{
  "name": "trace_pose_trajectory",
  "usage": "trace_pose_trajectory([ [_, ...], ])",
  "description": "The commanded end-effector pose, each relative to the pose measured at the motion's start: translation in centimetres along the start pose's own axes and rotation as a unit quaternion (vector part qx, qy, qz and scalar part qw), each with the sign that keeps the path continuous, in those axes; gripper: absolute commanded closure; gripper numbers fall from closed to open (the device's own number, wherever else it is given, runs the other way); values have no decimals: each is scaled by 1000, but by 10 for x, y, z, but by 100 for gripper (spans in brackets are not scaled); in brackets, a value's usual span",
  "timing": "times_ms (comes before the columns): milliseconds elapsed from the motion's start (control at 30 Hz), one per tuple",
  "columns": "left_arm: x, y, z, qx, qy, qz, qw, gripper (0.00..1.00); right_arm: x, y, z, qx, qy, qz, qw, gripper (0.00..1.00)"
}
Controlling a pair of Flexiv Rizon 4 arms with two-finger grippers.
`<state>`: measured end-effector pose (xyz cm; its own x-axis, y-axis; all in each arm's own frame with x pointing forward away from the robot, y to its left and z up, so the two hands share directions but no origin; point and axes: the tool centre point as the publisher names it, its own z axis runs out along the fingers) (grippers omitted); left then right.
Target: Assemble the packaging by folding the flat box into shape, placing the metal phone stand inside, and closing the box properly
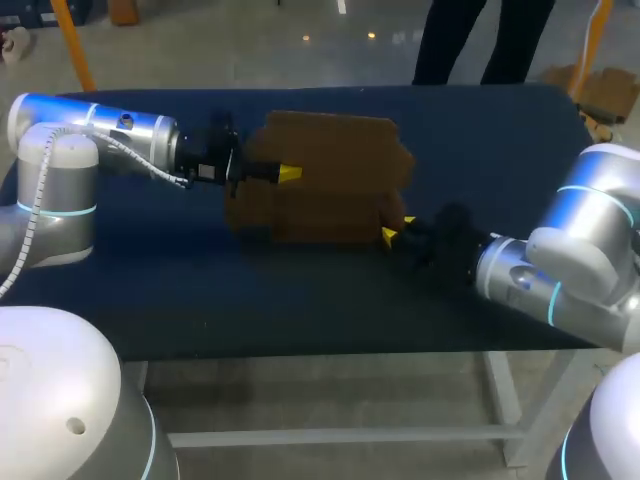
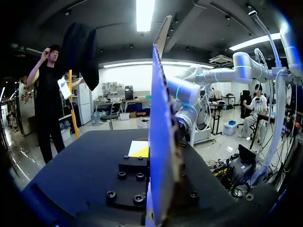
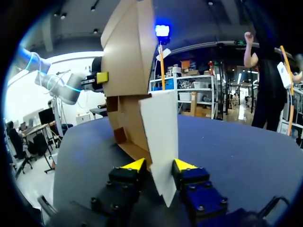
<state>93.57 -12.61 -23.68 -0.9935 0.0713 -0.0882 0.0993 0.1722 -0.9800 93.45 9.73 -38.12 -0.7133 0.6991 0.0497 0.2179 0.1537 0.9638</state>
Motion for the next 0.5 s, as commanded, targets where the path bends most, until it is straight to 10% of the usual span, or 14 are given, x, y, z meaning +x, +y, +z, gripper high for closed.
trace_pose_trajectory([
  [33, 1, 2, 2, 0, 1, 0, 1000, 100, 6, -2, 12, 0, -6, 2, 1000, 57],
  [500, 1, 2, 2, 0, 1, 0, 1000, 100, 22, -7, 11, 7, -34, 29, 999, 50],
])
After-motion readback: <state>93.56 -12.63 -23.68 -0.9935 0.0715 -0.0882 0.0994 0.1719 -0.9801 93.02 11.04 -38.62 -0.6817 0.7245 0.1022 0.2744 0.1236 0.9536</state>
